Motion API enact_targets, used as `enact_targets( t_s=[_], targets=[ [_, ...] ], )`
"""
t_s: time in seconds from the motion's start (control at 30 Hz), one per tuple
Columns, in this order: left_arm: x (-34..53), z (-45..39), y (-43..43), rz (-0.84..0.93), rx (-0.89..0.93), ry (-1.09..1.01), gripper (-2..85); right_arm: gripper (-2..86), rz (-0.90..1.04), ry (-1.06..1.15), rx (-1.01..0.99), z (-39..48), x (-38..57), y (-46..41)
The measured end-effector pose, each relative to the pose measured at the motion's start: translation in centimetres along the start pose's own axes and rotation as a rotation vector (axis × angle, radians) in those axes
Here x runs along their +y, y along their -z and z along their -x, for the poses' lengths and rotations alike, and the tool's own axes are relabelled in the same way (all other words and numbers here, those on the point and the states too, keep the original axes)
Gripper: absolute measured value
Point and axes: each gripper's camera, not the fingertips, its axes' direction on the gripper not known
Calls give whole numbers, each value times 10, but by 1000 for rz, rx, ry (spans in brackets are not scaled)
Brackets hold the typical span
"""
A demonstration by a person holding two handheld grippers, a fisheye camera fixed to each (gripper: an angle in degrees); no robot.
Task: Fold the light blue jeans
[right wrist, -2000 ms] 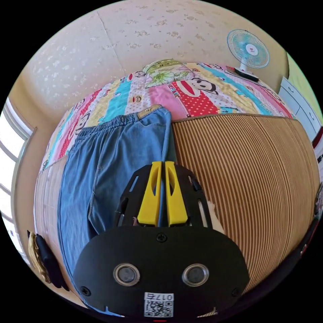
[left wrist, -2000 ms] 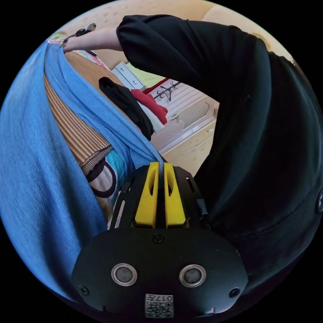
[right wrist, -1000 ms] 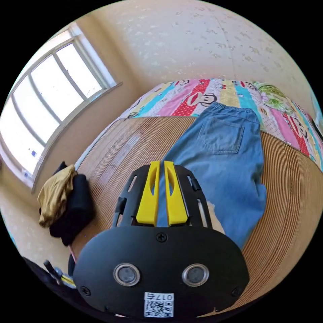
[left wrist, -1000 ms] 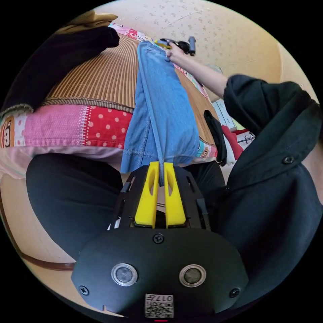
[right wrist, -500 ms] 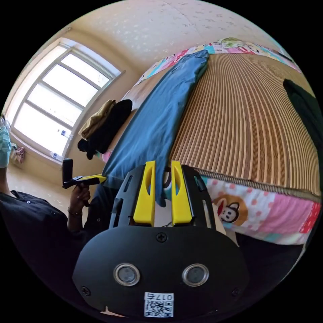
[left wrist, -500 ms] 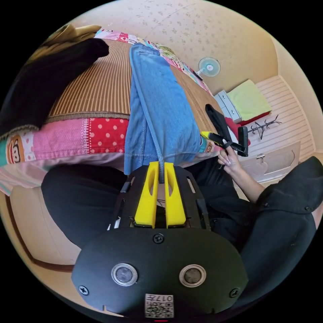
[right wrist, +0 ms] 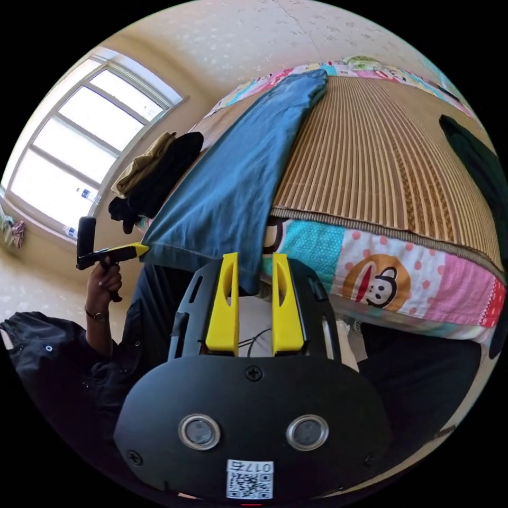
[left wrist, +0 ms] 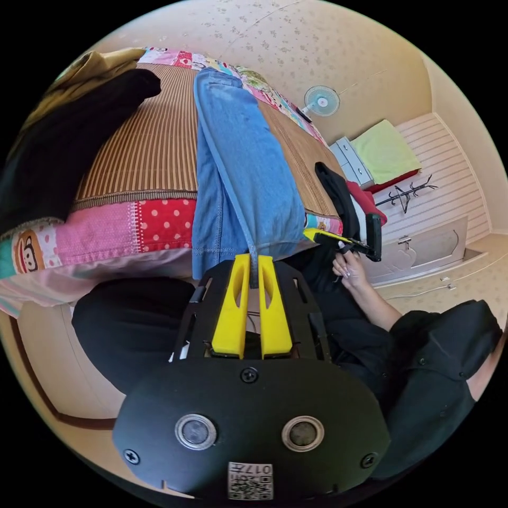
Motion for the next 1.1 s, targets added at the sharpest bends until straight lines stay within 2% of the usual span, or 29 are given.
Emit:
enact_targets(
  t_s=[0.13, 0.23, 0.37, 0.43, 0.57, 0.63, 0.77, 0.83, 0.9, 1.0, 1.1],
  targets=[
    [-1, 2, -5, 12, -8, 29, 32, 34, 19, 10, 68, 4, -4, 2],
    [-3, 4, 2, 16, 6, 18, 29, 16, -2, 22, -38, 1, 2, 16],
    [-6, 14, 16, 30, 196, -40, 20, 10, -51, 27, -275, -7, 12, 38],
    [-6, 23, 21, 33, 216, -27, 19, 11, -32, 48, -314, -9, 13, 37],
    [-9, 55, -2, 155, 94, 157, 29, 19, 84, -3, -159, -18, 8, 10],
    [-13, 53, -5, 134, 98, 148, 36, 28, 59, 21, -163, -16, 3, 11],
    [-28, 39, 10, -40, -29, 111, 60, 61, 22, 82, -101, -8, -22, 11],
    [-40, 36, 8, -77, -27, 91, 79, 70, 23, 85, -79, -7, -35, 5],
    [-55, 35, -1, -76, -27, 67, 86, 73, 35, 96, -98, -5, -51, -7],
    [-76, 37, -34, 23, -63, 58, 81, 58, 79, 73, -133, -5, -64, -26],
    [-80, 37, -63, 60, -79, 77, 25, 40, 81, 90, -127, -7, -63, -26]
  ],
)
